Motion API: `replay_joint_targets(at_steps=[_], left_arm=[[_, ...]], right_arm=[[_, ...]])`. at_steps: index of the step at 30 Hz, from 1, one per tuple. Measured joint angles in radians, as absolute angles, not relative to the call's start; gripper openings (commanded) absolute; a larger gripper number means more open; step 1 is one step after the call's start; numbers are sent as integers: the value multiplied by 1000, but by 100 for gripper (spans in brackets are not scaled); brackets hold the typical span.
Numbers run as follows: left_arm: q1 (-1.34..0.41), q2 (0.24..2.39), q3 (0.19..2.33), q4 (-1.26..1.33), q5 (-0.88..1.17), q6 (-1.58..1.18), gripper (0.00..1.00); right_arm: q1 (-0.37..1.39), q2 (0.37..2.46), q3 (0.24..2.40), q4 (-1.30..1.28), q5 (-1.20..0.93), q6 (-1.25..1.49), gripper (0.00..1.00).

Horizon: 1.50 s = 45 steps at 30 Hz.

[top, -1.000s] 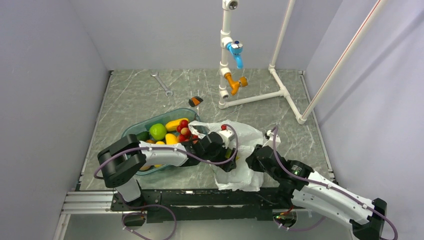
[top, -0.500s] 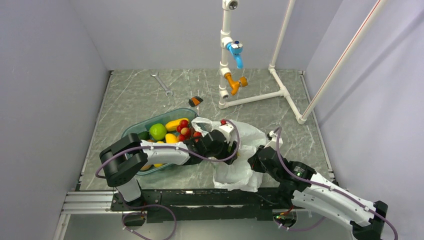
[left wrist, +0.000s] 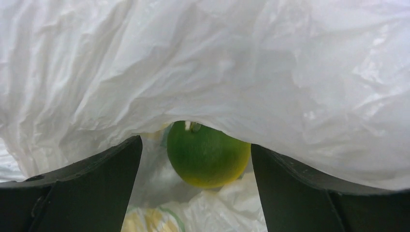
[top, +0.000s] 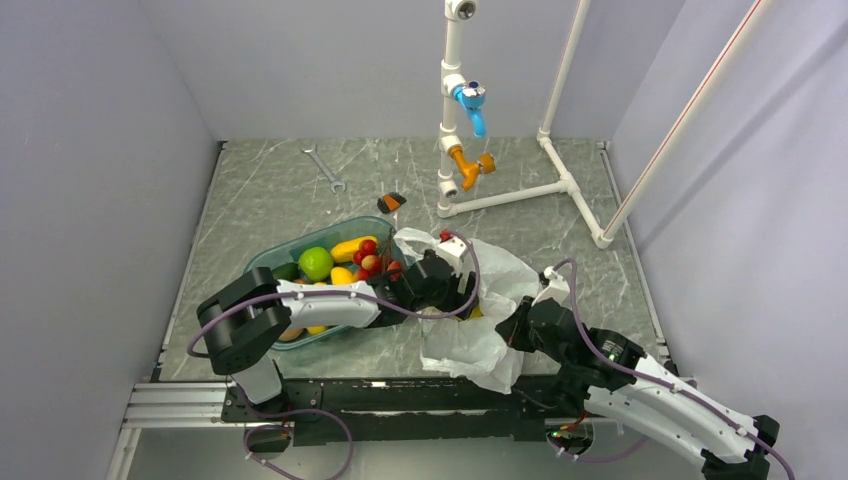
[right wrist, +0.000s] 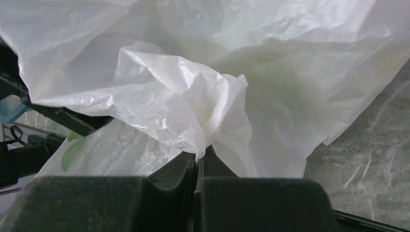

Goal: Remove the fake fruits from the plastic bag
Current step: Take out the fake fruit from the plastic bag.

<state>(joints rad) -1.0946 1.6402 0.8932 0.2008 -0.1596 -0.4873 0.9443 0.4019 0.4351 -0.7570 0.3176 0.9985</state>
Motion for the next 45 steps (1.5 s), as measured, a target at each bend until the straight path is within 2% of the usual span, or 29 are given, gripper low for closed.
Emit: replay_joint_targets(at_steps=[9,13,18,21,23,25,27,30,34,40,45], left_arm=[[-1095,1745,1005,198,-162,-487,86],[-1096,1761,1001,199,-155,-492,85],[-1099,1759,966,210,-154,-494,91],[-1100,1759,959,199,-150,-495,90],[-1100,1759,958,199,-146,-496,85],[-1102,1764,958,205,-144,-496,75],[-1102,1773,960,205,-144,-494,61],[-1103,1777,969,202,-140,-491,49],[-1103,1761,969,182,-134,-486,40],[-1103,1574,946,138,-117,-466,17],[-1103,1382,903,136,-98,-456,5]], right_arm=[[944,398,435,-773,313,999,0],[944,387,435,-789,313,1000,0],[944,368,435,-806,313,1006,0],[944,368,435,-808,314,1006,0],[944,369,435,-809,314,1006,0],[944,371,435,-809,314,1006,0],[944,372,435,-809,314,1006,0],[944,372,435,-812,316,1007,0],[944,371,435,-815,322,1013,0],[944,371,435,-815,336,1017,0],[944,370,435,-815,340,1018,0]])
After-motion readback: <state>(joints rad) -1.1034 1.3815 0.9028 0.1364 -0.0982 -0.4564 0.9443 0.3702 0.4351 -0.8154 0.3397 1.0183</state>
